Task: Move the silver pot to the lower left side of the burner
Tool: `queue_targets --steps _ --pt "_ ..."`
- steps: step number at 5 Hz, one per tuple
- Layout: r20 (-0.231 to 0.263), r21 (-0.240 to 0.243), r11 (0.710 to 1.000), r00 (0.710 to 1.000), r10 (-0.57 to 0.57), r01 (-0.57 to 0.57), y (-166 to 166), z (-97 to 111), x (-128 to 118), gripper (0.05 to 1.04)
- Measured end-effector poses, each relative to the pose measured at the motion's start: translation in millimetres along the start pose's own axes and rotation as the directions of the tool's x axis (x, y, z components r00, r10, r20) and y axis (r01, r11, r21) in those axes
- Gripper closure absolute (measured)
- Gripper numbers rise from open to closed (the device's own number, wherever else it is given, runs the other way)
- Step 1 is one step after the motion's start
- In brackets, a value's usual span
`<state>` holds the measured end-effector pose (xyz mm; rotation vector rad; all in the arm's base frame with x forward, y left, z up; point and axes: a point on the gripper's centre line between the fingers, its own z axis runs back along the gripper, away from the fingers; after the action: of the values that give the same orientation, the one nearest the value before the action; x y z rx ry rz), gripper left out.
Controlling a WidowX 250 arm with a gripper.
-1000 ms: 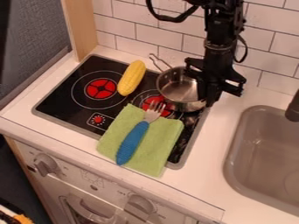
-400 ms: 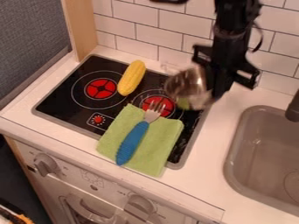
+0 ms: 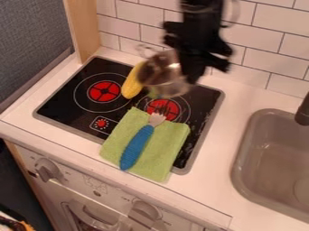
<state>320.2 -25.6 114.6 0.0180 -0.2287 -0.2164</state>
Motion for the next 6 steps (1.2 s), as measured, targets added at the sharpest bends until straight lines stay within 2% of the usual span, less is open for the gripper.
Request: queue_targets --steps 1,2,3,4,5,6 --pt "-0.08 0.015 0.995 0.992 0.095 -0.094 28.9 -10.1 -32.2 1.014" --pt "-0.141 0.056 0.979 0.969 0.203 -0.197 62.1 -15.6 -59.1 1.014" --pt "-0.212 0.086 0.961 0.938 0.276 -0.263 88.6 -31.6 -80.5 1.014" --pt "-0.264 0.111 0.952 0.915 0.304 -0.284 103.3 -48.6 -90.9 1.014" --pt "-0.297 0.139 0.953 0.907 0.299 -0.268 110.2 -61.5 -94.7 1.014" --pt "-0.285 0.15 0.951 0.909 0.303 -0.27 114.4 -65.9 -90.9 1.014"
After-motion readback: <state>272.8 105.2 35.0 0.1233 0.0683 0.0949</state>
